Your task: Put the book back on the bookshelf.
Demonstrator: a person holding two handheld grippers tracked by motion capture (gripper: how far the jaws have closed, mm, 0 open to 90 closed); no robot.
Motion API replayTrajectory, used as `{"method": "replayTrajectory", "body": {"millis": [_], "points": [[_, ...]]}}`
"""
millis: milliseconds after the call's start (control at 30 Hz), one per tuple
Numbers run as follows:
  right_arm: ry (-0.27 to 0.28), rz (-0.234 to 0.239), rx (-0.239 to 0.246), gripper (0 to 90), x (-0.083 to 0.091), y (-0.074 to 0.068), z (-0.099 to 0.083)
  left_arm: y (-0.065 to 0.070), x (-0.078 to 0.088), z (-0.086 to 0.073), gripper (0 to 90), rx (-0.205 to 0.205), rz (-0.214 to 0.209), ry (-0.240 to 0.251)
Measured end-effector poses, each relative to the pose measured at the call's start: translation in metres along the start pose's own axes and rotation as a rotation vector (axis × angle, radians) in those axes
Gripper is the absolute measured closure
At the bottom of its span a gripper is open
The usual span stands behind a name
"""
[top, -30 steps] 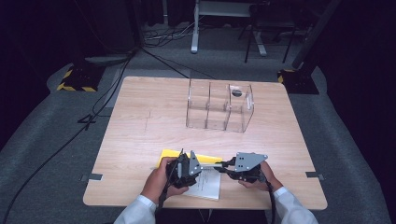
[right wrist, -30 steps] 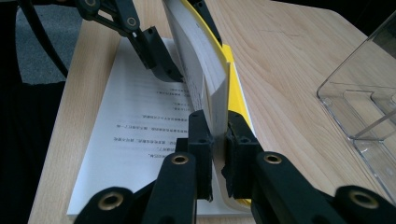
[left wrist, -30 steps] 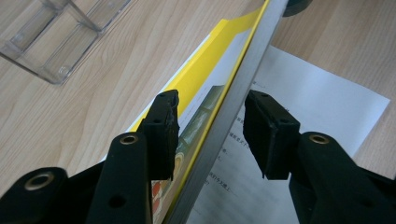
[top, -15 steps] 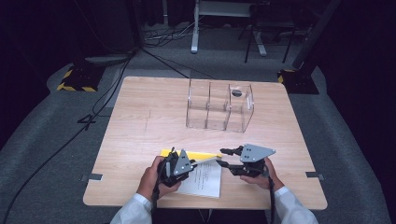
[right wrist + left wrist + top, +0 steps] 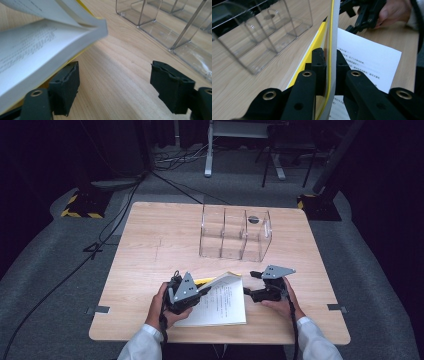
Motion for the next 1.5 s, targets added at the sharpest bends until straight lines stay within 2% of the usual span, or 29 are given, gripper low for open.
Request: {"method": "replayTrajectory", "body": {"millis": [33,200,267,300,400,533,633,700,800,1000,1067,1133,1267,1400,1500], "points": [[0.012,-0.009,0.006,24.5,0.004,0.002,0.002,0.0,-0.002,0.003,83.6,-0.002,-0.009,0.017],[0.126,-0.009,-0.035,27.3,0.035,0.015,0.011,-0.002,-0.012,0.015,83.9,0.028,-0.082,0.108],[0.142,-0.035,-0.035,29.6,0.046,0.017,0.015,-0.002,-0.016,0.017,84.0,0.029,-0.1,0.118],[0.142,-0.035,-0.035,29.6,0.046,0.017,0.015,-0.002,-0.016,0.017,83.9,0.029,-0.1,0.118],[0.154,-0.038,-0.037,37.3,0.05,0.016,0.018,0.0,-0.017,0.016,83.3,0.017,-0.12,0.113],[0.18,-0.007,-0.033,39.4,0.052,0.01,0.024,-0.002,-0.009,0.008,82.2,0.05,-0.136,0.144],[0.21,0.014,-0.021,39.3,0.053,0.0,0.033,-0.001,-0.001,0.0,82.0,0.065,-0.146,0.163],[0.188,0.003,-0.011,39.3,0.053,-0.007,0.04,0.0,0.003,-0.005,81.9,0.076,-0.153,0.162],[0.183,-0.006,0.013,39.4,0.05,-0.02,0.05,0.004,0.012,-0.011,83.2,0.071,-0.136,0.152],[0.205,0.038,0.069,39.0,0.045,-0.046,0.073,0.001,0.031,-0.026,82.8,0.102,-0.111,0.163],[0.21,0.068,0.09,37.8,0.045,-0.055,0.081,0.0,0.037,-0.03,82.7,0.102,-0.103,0.167],[0.213,0.078,0.094,37.2,0.045,-0.057,0.083,-0.001,0.04,-0.033,82.6,0.111,-0.101,0.168],[0.216,0.12,0.11,35.5,0.037,-0.073,0.093,-0.003,0.048,-0.041,80.1,0.118,-0.107,0.158],[0.189,0.154,0.139,33.8,0.025,-0.09,0.094,-0.004,0.053,-0.047,76.2,0.121,-0.108,0.15],[0.173,0.177,0.155,32.9,0.016,-0.102,0.091,-0.004,0.055,-0.051,69.6,0.136,-0.136,0.122]]}}
Point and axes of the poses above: each handheld gripper's, and its own axes: x roughly backward along the jaws, z roughly out of its top, y roughly to its right, the point moved 2 cm from there along -x, roughly forward along the jaws, and after that the axes turned 5 degrees about -z, right-handed, at the moved point
